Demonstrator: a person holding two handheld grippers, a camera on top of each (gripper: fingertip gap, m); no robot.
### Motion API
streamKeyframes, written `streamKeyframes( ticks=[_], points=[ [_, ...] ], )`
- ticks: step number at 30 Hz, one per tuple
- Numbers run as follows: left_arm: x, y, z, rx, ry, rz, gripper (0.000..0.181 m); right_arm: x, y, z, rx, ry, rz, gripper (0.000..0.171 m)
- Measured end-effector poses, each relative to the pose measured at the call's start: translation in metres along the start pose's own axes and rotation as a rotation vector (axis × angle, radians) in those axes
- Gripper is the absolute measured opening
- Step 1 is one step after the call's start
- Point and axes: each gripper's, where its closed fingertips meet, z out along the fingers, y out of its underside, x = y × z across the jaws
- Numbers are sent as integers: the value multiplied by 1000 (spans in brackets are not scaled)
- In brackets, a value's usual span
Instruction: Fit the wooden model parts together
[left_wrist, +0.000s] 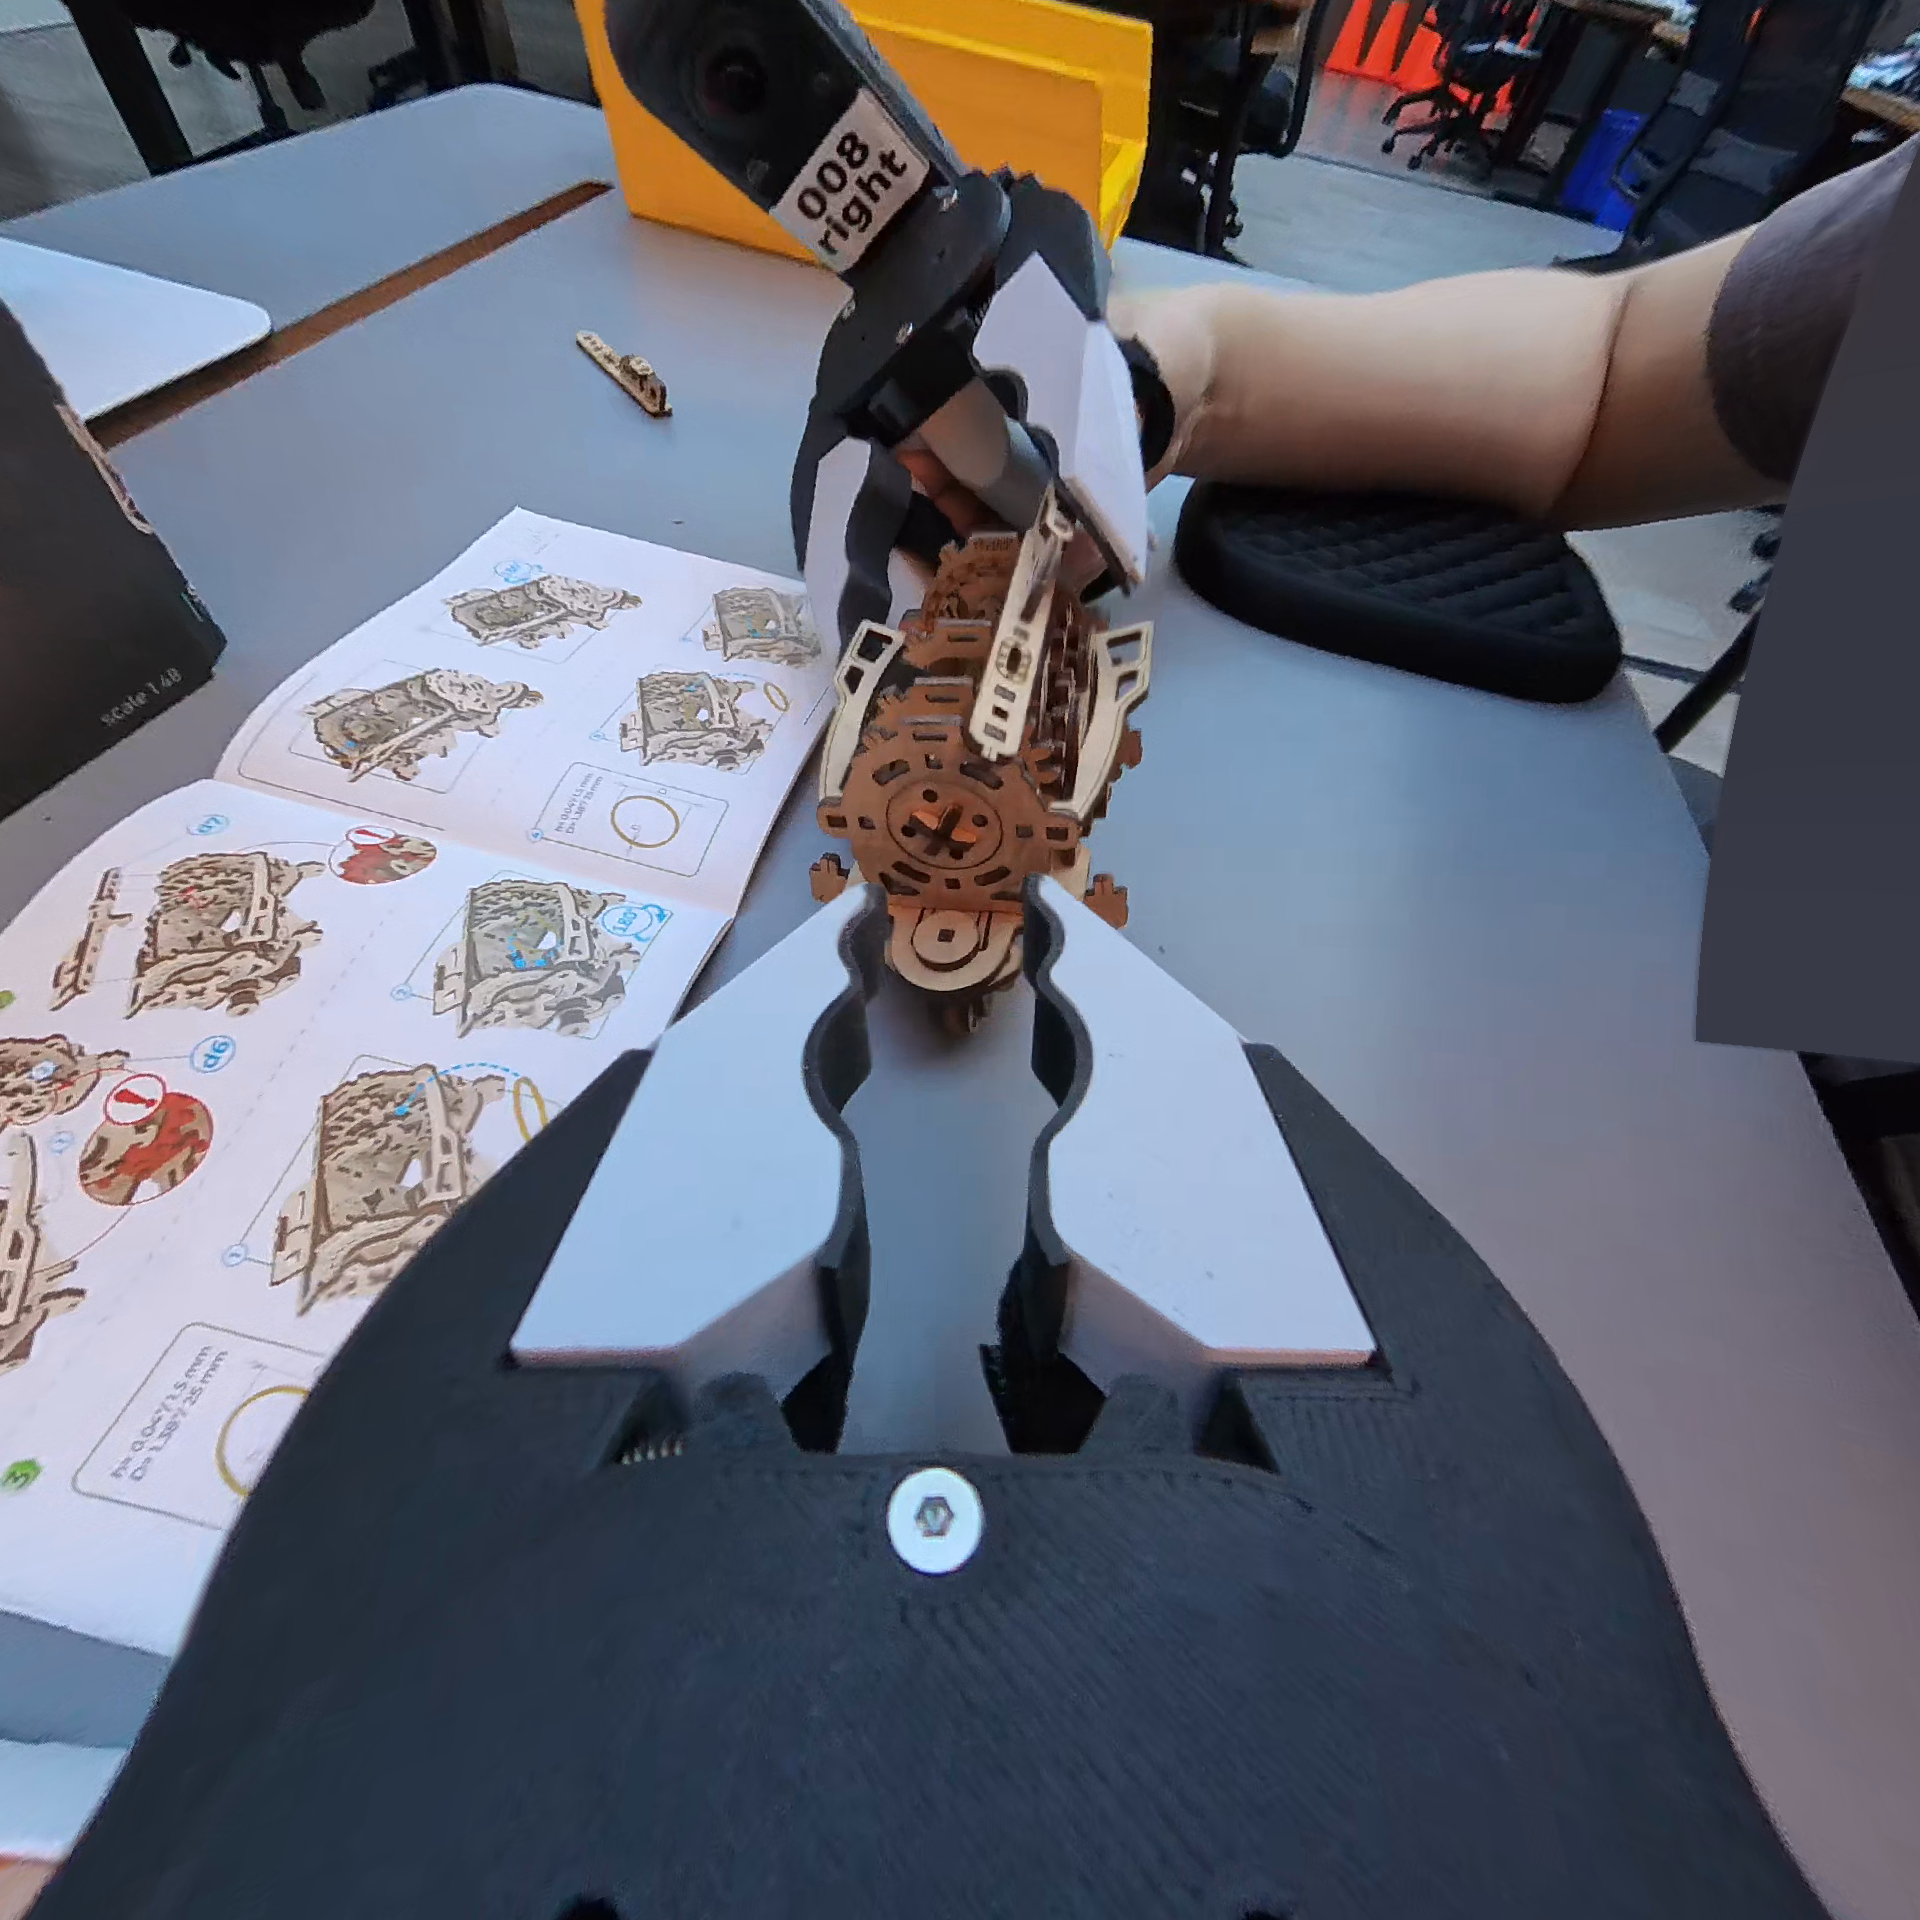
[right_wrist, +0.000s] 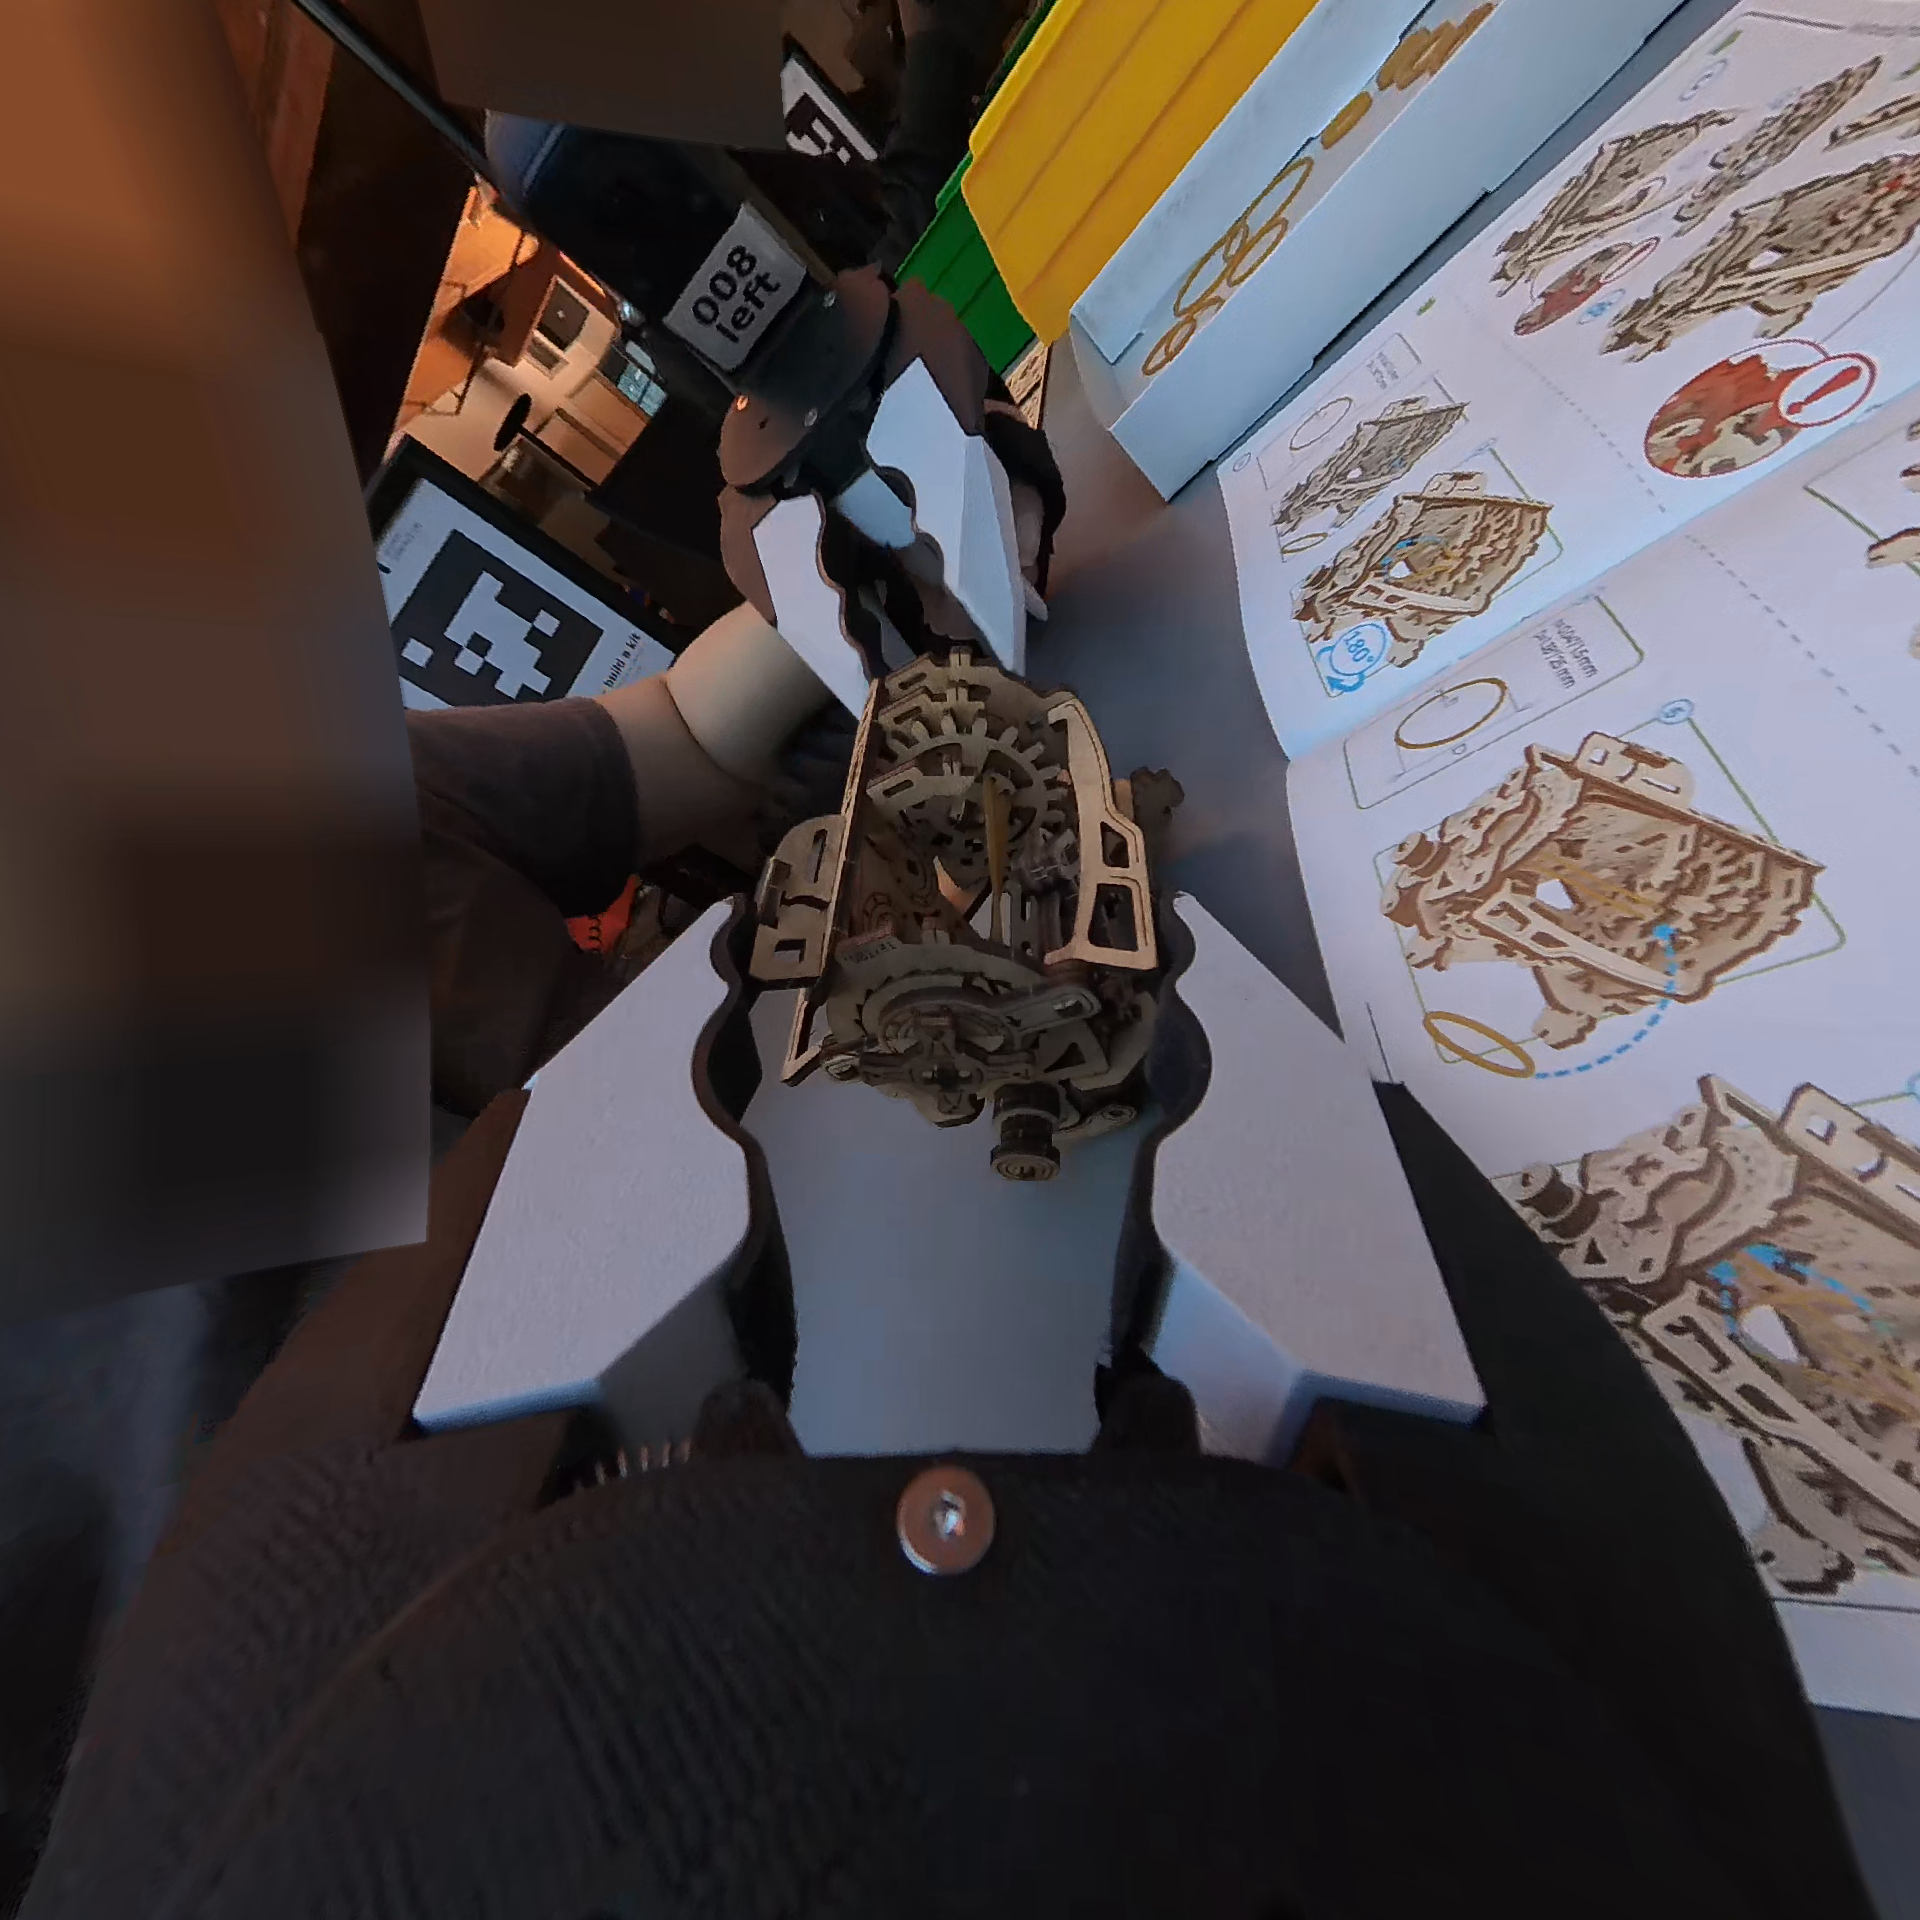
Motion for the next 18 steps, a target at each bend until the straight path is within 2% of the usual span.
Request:
streamKeyframes(
  ticks=[5,9,12,18],
  points=[
    [6,-3,4,27,71,-80,24,-7,8,4,-43,52,-168,74],
    [8,2,7,-1,54,-27,20,-11,12,9,-69,81,-295,75],
    [17,2,7,-5,100,-2,10,-13,14,11,-83,107,-374,74],
    [26,2,4,4,167,6,12,-17,20,16,-94,137,-487,74]
  ],
)
